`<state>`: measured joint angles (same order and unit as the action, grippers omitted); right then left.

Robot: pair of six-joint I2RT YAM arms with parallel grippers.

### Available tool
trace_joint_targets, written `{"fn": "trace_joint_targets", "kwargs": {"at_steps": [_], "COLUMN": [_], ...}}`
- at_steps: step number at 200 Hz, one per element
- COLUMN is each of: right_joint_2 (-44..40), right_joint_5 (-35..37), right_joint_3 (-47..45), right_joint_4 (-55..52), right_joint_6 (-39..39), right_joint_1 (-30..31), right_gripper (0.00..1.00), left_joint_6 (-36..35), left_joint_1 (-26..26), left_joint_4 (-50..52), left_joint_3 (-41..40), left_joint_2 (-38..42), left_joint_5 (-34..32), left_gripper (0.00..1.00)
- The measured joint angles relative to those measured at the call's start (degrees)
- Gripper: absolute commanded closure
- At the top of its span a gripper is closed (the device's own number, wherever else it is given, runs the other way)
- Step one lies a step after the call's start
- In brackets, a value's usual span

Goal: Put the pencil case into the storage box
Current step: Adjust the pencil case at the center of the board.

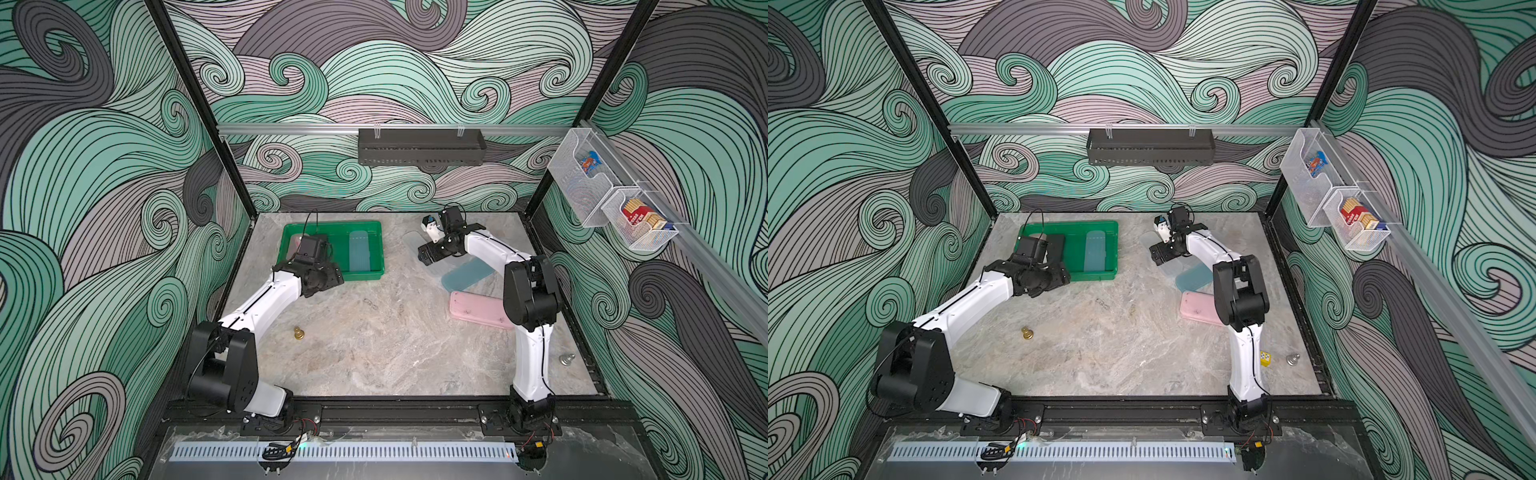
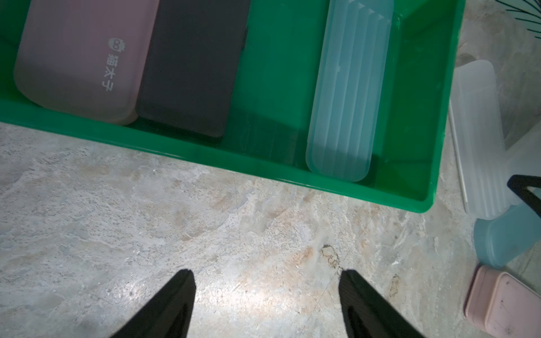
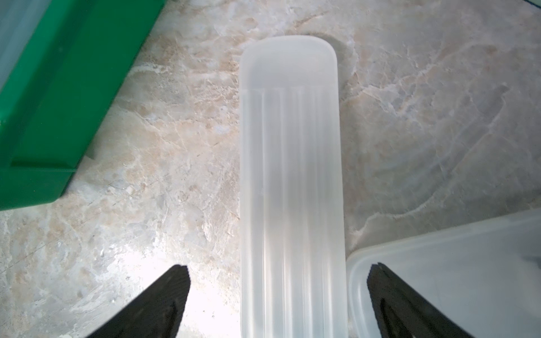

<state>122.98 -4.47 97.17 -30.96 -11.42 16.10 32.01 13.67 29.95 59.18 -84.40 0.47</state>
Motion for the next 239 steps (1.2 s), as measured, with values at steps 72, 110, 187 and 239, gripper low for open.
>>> {"fn": "trace_joint_targets", "kwargs": {"at_steps": [72,110,187,239], "right_joint_2": [5.18,6.54,7.63,8.07], "right_joint_5": [-0.20,-0.02,1.90,1.46], "right_joint_3": [1.55,1.57,4.83,6.80], "right_joint_4": [-0.11,-0.28,-4.17,-8.66], "right_joint_6": [-4.50,-5.60,-6.34,-5.16], "right_joint_1": [0.00,0.00,2.14,4.00], "right_gripper": [0.01,0.01,0.09,0.11], "left_joint_6": [-0.50,-0.55,-0.55,-0.55], "left_joint_1": [0.02,0.02,0.04,0.04], "left_joint_4": [-0.09,-0.11,-0.20,-0.15], "left_joint_3": [0.00,0.00,0.00,-0.46], "left_joint_2": [-1.07,-1.07,-1.29,-0.87], "left_joint_5": [0.00,-0.02,-0.02,-0.04], "left_gripper": [0.19,0.19,0.19,0.19]}}
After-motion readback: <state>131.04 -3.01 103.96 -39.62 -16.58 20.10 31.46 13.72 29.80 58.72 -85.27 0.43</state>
